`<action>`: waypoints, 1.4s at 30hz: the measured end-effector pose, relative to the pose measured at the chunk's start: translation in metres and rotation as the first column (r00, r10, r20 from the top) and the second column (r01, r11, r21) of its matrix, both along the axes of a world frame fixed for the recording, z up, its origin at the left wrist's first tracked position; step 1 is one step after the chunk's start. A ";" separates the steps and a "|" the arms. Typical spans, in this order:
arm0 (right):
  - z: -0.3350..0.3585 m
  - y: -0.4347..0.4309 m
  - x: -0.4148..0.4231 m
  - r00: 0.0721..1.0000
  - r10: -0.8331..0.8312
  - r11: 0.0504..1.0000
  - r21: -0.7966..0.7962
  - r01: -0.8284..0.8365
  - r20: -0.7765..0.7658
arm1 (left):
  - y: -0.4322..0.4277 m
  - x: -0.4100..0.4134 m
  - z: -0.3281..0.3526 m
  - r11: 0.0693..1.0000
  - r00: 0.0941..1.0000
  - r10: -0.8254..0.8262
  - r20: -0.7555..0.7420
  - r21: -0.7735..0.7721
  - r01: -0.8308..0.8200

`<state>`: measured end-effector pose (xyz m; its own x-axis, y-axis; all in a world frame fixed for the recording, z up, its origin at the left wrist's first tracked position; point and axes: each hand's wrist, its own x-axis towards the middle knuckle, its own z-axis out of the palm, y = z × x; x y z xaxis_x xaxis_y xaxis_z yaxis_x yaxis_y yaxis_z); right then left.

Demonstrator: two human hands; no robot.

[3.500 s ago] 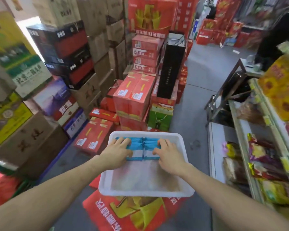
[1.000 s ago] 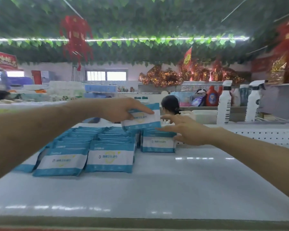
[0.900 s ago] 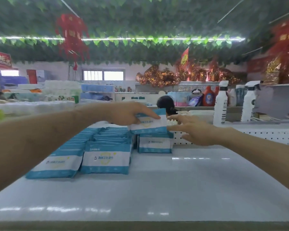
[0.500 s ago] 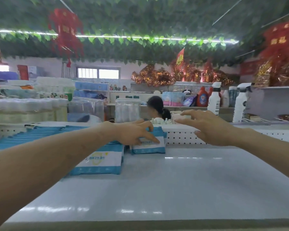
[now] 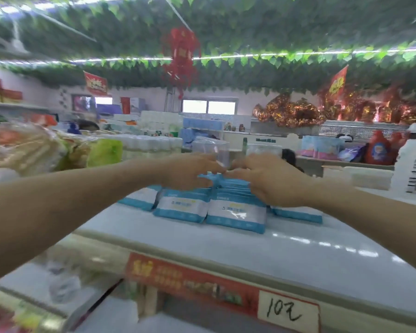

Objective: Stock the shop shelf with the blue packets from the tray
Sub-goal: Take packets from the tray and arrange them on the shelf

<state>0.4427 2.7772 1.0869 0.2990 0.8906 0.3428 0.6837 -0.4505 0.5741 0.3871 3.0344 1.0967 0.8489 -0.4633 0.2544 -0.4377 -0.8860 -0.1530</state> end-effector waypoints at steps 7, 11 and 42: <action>-0.030 0.229 -0.117 0.909 0.414 0.907 -0.068 -0.416 -0.036 | 0.197 -0.241 -0.048 0.888 0.888 0.459 -0.030 0.002 -0.459; -0.059 0.348 -0.225 0.793 0.600 0.774 -0.172 -0.609 -0.108 | 0.267 -0.416 -0.081 0.743 0.743 0.665 -0.076 -0.031 -0.668; -0.491 0.529 -0.754 0.293 0.638 0.150 -0.258 -0.954 -0.712 | 0.207 -0.975 -0.526 -0.118 -0.134 0.864 -0.484 0.064 -0.991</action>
<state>-0.3115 3.3067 0.5961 -0.7822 0.5833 -0.2188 0.5971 0.8022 0.0039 -0.5875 3.2416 0.5702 0.3444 0.9130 -0.2188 0.9371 -0.3483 0.0218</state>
